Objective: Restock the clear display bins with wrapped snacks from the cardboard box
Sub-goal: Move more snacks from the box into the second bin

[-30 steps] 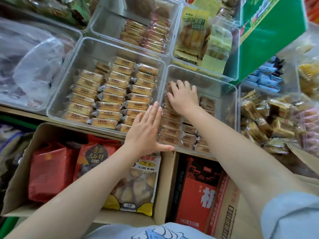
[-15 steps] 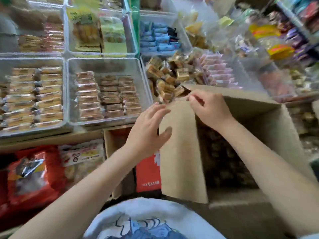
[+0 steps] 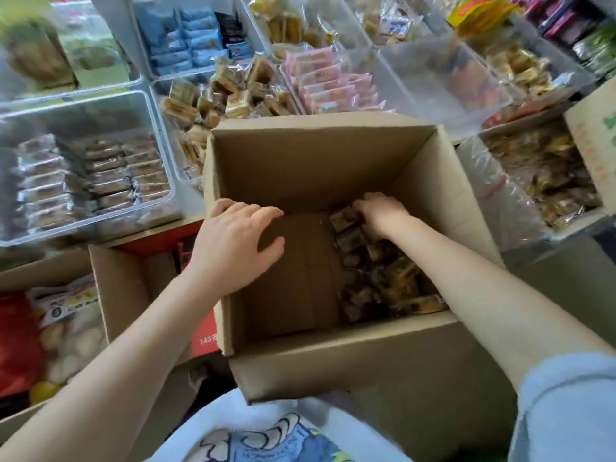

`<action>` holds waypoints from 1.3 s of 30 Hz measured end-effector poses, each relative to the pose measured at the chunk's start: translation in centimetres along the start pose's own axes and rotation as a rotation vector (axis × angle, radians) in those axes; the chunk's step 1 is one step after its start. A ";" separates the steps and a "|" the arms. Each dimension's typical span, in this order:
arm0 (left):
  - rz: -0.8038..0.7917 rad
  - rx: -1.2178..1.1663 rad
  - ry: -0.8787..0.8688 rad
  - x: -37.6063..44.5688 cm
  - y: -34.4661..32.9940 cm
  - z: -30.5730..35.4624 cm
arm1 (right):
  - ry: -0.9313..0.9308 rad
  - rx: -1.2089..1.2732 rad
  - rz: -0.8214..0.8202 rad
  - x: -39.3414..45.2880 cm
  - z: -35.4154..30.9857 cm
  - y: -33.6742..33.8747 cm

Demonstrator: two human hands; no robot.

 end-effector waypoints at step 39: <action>0.386 -1.141 0.699 -7.6 8.6 -29.8 | 0.459 1.063 -0.114 1.9 -38.5 21.6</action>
Point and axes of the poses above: each hand's wrist, its own x-axis towards the middle knuckle, its own y-axis out of the back of the hand, z = x × y, the point moved 8 cm from there along x, towards the middle knuckle, and after that the axes turned 8 degrees about z, right-handed, at the moved point
